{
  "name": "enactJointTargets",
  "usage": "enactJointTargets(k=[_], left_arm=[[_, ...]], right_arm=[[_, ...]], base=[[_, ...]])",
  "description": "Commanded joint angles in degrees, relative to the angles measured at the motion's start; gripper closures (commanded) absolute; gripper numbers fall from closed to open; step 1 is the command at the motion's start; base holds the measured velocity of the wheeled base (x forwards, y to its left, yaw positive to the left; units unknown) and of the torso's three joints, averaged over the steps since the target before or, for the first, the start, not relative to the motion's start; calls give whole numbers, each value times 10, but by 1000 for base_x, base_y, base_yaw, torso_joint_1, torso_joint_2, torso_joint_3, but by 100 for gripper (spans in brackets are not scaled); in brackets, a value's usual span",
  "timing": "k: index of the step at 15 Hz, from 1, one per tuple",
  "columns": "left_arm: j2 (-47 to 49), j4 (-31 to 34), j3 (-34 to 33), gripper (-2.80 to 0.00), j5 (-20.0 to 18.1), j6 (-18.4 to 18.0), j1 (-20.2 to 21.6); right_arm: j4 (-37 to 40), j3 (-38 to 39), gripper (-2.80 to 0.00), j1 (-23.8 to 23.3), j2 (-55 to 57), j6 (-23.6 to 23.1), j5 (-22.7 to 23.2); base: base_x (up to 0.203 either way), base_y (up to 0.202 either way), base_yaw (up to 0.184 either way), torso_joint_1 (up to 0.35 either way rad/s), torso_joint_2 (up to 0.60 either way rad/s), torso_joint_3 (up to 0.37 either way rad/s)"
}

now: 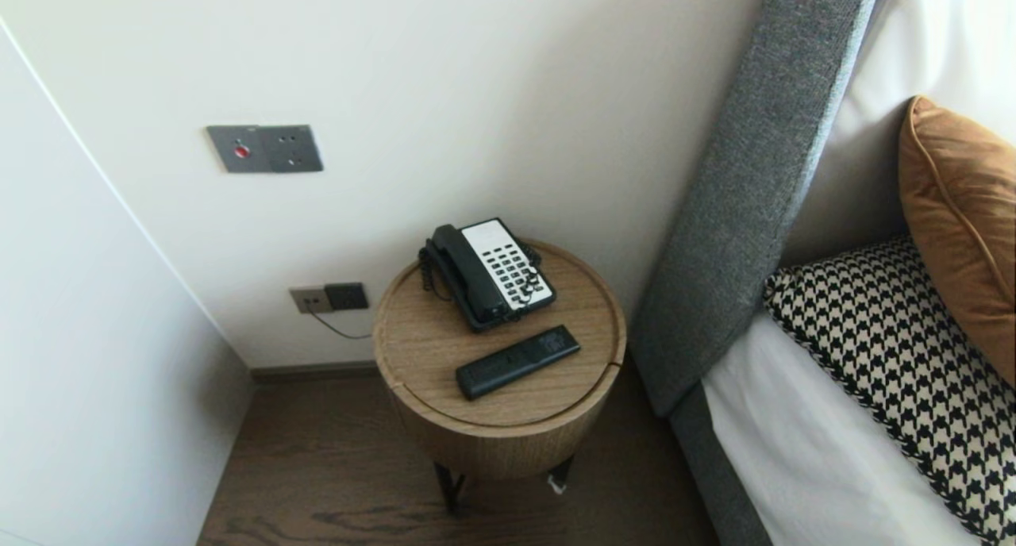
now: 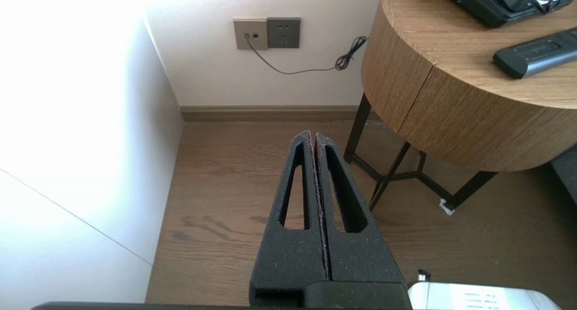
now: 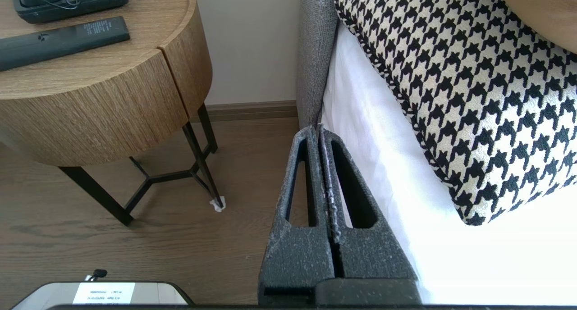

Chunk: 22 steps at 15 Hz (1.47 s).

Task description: Open the nightstand drawer

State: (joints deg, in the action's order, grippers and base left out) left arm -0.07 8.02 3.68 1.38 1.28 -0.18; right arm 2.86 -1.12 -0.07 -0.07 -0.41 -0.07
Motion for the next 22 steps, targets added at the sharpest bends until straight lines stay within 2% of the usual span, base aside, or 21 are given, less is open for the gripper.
enactJointTargets(k=[1, 17, 20, 22], left_arm=[[0, 1, 0, 0, 0, 0, 0], [1, 14, 5, 0, 1, -7, 0], [50, 33, 24, 0, -2, -7, 0], [129, 33, 70, 0, -4, -5, -3]], right_arm=[[0, 0, 0, 1, -2, 0, 0], [-1, 0, 0, 1, -3, -2, 1], [-1, 0, 0, 1, -3, -2, 1], [-1, 0, 0, 1, -3, -2, 1]], base=[[0, 0, 0, 0, 0, 0], [0, 0, 0, 0, 0, 0], [0, 0, 0, 0, 0, 0], [0, 0, 0, 0, 0, 0]])
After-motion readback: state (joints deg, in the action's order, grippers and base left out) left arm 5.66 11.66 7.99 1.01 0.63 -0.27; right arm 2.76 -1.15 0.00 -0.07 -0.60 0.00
